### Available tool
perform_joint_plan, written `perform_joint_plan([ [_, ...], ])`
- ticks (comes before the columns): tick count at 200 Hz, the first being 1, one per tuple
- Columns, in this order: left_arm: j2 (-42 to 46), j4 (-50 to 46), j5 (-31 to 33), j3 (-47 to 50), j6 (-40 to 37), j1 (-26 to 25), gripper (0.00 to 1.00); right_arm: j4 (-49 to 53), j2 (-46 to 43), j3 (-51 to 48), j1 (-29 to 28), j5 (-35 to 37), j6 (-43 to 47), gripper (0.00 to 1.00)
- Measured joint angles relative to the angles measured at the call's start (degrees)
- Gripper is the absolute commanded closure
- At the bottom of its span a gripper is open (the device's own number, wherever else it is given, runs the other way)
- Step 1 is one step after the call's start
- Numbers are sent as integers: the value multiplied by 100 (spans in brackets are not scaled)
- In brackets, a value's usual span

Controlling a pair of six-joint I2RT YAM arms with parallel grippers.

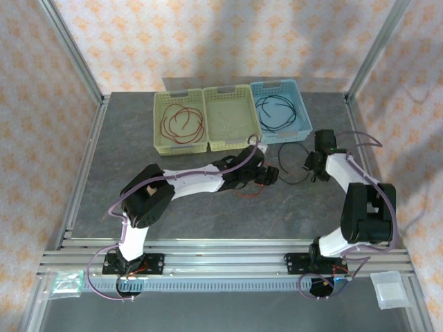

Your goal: Untangle the cables

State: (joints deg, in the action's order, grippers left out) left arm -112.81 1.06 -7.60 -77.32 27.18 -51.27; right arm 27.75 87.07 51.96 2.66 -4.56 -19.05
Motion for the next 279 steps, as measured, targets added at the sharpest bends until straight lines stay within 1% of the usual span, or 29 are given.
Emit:
perform_joint_plan([
  [41, 0, 2, -57, 0, -2, -20, 16, -57, 459, 70, 2, -302, 20, 58],
  [122, 0, 2, -94, 0, -2, -20, 16, -44, 914, 227, -2, -278, 107, 66],
  [164, 0, 2, -94, 0, -2, -20, 16, 31, 997, 291, -26, -179, 131, 75],
  [195, 0, 0, -94, 0, -2, -20, 16, 46, 1029, 328, -26, -142, 146, 88],
  [236, 0, -2, -92, 0, -11, -20, 16, 50, 1027, 328, -35, -37, 138, 100],
  [279, 2, -2, -92, 0, -20, -17, 16, -105, 782, 129, 17, 153, 9, 100],
])
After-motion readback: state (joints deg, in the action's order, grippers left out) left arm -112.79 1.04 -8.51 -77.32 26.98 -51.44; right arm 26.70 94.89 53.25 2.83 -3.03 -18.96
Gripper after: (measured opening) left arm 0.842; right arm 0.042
